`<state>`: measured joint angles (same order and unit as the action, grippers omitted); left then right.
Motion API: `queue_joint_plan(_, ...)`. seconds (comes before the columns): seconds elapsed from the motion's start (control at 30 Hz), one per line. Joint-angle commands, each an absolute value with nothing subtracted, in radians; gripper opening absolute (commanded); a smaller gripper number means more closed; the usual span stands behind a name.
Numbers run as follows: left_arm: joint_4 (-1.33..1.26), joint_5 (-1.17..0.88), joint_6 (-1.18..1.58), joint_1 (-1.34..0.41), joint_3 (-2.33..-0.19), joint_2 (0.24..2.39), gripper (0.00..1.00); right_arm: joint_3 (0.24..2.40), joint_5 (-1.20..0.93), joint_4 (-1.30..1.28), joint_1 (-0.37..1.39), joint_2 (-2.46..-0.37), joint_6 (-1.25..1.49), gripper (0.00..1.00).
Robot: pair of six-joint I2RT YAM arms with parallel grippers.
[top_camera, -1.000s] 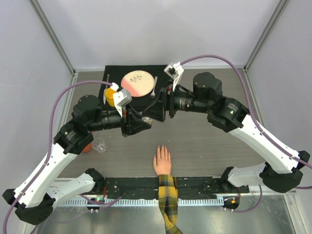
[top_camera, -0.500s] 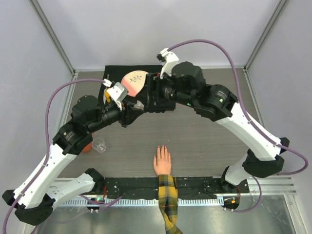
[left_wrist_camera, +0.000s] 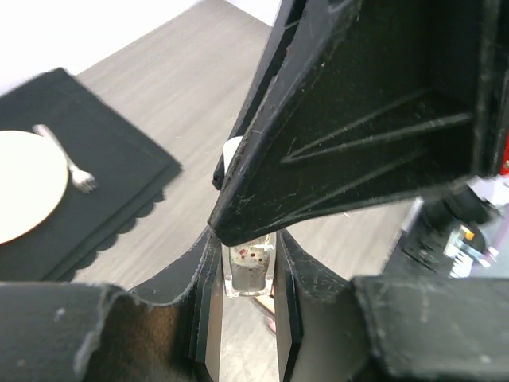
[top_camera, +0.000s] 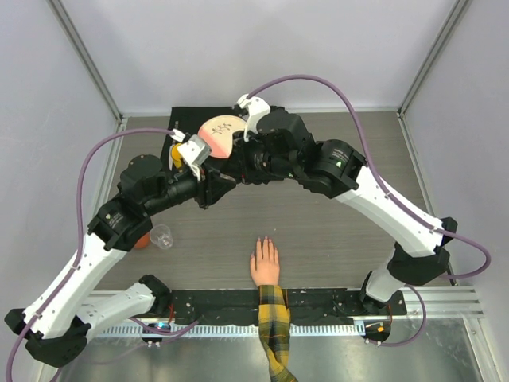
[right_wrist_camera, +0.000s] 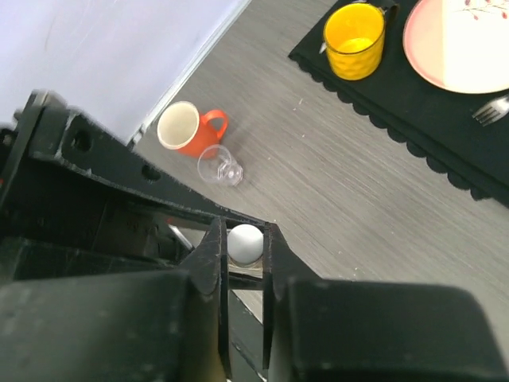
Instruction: Paint the nails
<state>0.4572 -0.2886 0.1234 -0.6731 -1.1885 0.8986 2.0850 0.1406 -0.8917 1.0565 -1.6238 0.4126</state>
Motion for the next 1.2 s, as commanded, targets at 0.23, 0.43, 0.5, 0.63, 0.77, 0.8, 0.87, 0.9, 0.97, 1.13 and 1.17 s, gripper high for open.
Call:
queue_joint_plan(0.23, 0.505, -0.959, 0.248, -0.673, -1.324, 0.937, 0.00, 1.758, -0.681, -0.686, 0.939, -1.361, 0.147, 0.01)
queue_joint_plan(0.43, 0.391, -0.950, 0.314, -0.673, -1.289, 0.902, 0.00, 1.736, -0.703, -0.650, 0.928, -1.344, 0.179, 0.01)
queue_joint_plan(0.5, 0.393, -0.936, 0.313, -0.673, -1.290, 0.902, 0.00, 1.746, -0.645, -0.640, 0.928, -1.342, 0.195, 0.01)
queue_joint_plan(0.63, 0.446, -0.807, 0.253, -0.673, -1.293, 0.888, 0.00, 1.799, -0.508, -0.643, 0.927, -1.342, 0.267, 0.27)
queue_joint_plan(0.77, 0.517, -0.588, 0.140, -0.673, -1.281, 0.864, 0.00, 1.862, -0.381, -0.702, 0.928, -1.353, 0.330, 0.61)
queue_joint_plan(0.8, 0.520, -0.550, 0.094, -0.673, -1.273, 0.858, 0.00, 1.894, -0.330, -0.719, 0.934, -1.361, 0.343, 0.62)
queue_joint_plan(0.87, 0.517, -0.434, 0.071, -0.673, -1.253, 0.839, 0.00, 1.917, -0.204, -0.739, 0.940, -1.364, 0.365, 0.63)
queue_joint_plan(0.9, 0.512, -0.410, 0.060, -0.673, -1.249, 0.833, 0.00, 1.925, -0.174, -0.739, 0.945, -1.365, 0.386, 0.63)
queue_joint_plan(0.97, 0.497, -0.347, 0.045, -0.673, -1.238, 0.825, 0.00, 1.972, -0.069, -0.767, 0.977, -1.393, 0.390, 0.61)
queue_joint_plan(1.13, 0.485, -0.270, 0.037, -0.675, -1.235, 0.833, 0.00, 2.134, 0.156, -0.868, 1.064, -1.511, 0.388, 0.54)
queue_joint_plan(1.17, 0.477, -0.250, 0.035, -0.675, -1.235, 0.838, 0.00, 2.152, 0.179, -0.880, 1.069, -1.528, 0.388, 0.54)
